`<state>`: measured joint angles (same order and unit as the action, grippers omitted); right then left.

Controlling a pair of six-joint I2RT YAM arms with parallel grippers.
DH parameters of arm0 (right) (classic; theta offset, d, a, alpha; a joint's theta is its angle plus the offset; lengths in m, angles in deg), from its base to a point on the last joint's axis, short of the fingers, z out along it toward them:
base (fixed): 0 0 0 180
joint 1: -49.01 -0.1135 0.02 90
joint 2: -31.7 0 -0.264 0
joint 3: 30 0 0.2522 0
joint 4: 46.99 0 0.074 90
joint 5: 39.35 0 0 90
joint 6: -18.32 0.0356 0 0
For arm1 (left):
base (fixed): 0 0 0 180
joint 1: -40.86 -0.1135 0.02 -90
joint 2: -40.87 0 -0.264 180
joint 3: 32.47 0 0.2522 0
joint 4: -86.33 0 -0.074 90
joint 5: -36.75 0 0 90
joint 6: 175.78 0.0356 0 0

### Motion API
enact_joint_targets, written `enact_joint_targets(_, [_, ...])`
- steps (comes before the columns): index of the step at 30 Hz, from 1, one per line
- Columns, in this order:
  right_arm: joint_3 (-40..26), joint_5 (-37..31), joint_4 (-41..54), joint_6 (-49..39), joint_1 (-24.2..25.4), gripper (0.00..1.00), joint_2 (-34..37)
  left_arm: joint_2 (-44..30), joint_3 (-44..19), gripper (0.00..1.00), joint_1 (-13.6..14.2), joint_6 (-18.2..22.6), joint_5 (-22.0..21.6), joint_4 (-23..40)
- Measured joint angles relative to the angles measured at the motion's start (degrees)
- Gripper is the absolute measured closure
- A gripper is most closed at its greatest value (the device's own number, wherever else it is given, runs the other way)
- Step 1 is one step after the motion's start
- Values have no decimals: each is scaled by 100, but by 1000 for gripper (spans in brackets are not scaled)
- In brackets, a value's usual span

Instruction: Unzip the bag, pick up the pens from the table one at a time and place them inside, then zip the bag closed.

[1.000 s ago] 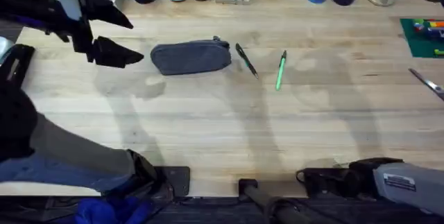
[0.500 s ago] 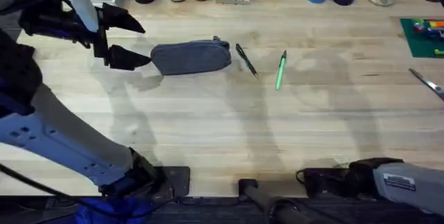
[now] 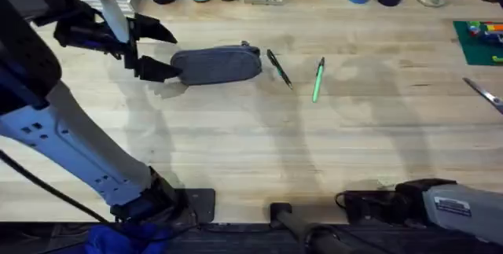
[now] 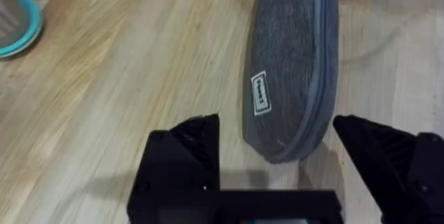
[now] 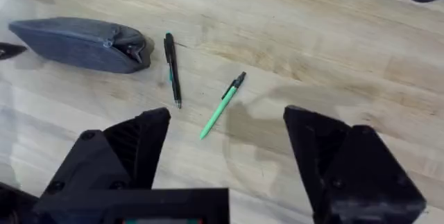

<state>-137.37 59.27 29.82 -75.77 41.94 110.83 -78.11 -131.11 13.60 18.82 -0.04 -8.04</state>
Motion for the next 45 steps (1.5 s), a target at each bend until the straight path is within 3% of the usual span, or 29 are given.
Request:
enact_joint_targets(7, [0,0,-2,-5,0,5,0,-33,-2,8,222,2,13,-146])
enact_joint_targets(26, [0,0,-2,-23,0,5,0,-33,-4,6,227,2,14,-186])
enact_joint_targets(27, [0,0,-2,-23,0,5,0,-33,-4,46,227,-3,13,-184])
enact_joint_targets(33, [0,0,-2,-23,0,5,0,-33,-4,894,227,5,-32,55])
enact_joint_targets(35, [0,0,-2,-23,0,5,0,-33,-4,951,234,19,-28,56])
enact_joint_targets(45, [0,0,-2,-23,0,6,0,-33,-4,957,234,20,-14,52])
